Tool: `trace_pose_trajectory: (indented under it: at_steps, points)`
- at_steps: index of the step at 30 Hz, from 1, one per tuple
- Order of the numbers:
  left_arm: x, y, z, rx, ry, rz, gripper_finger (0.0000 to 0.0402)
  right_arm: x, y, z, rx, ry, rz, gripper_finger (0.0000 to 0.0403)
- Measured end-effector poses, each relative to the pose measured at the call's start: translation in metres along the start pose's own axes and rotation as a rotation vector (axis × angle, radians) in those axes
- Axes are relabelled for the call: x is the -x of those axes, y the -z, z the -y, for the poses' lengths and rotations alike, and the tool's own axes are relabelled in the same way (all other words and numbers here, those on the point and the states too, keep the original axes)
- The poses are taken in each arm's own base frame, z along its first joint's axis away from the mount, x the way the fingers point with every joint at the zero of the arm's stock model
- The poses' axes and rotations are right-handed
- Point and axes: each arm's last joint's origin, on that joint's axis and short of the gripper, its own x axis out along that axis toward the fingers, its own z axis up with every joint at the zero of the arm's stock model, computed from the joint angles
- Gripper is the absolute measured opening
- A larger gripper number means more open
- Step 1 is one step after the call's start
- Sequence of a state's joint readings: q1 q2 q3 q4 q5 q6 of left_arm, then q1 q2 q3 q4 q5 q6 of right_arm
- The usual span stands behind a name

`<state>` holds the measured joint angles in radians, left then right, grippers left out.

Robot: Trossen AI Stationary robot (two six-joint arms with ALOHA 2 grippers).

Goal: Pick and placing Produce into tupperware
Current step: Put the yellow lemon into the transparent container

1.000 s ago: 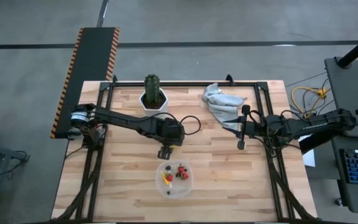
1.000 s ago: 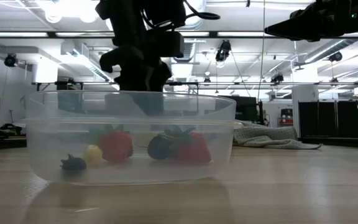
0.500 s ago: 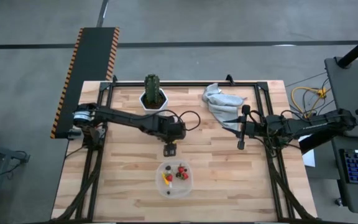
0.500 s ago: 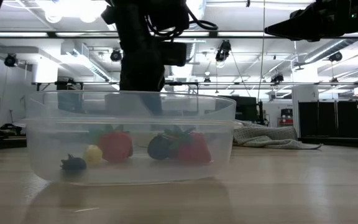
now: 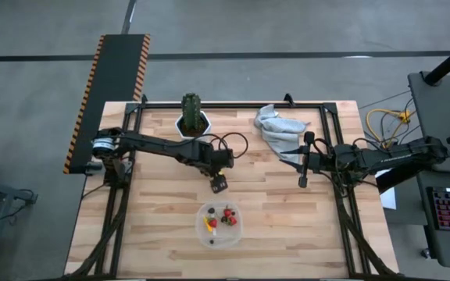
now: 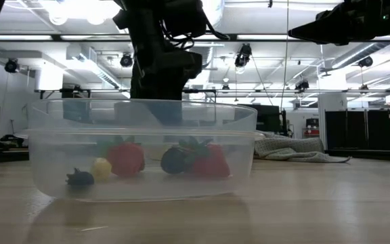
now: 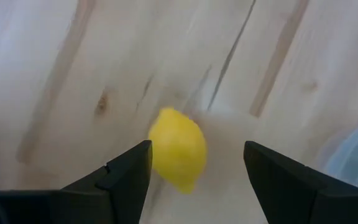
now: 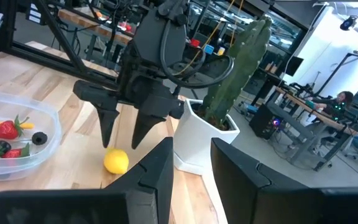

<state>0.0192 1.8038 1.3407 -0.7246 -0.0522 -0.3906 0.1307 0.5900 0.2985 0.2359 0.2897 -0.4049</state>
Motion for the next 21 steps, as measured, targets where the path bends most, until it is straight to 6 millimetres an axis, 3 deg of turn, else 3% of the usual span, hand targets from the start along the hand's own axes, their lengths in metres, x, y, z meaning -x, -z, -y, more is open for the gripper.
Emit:
trace_pose_trajectory:
  at_steps: [11,21]
  points:
    - [-0.006,0.001,-0.005,0.189,-0.002,-0.023,0.024,0.0,0.0,0.0,0.0,0.0,0.0,0.01]
    - [-0.016,0.006,-0.007,0.258,-0.019,-0.102,0.024,0.0,0.0,0.0,-0.001,0.0,-0.001,0.01]
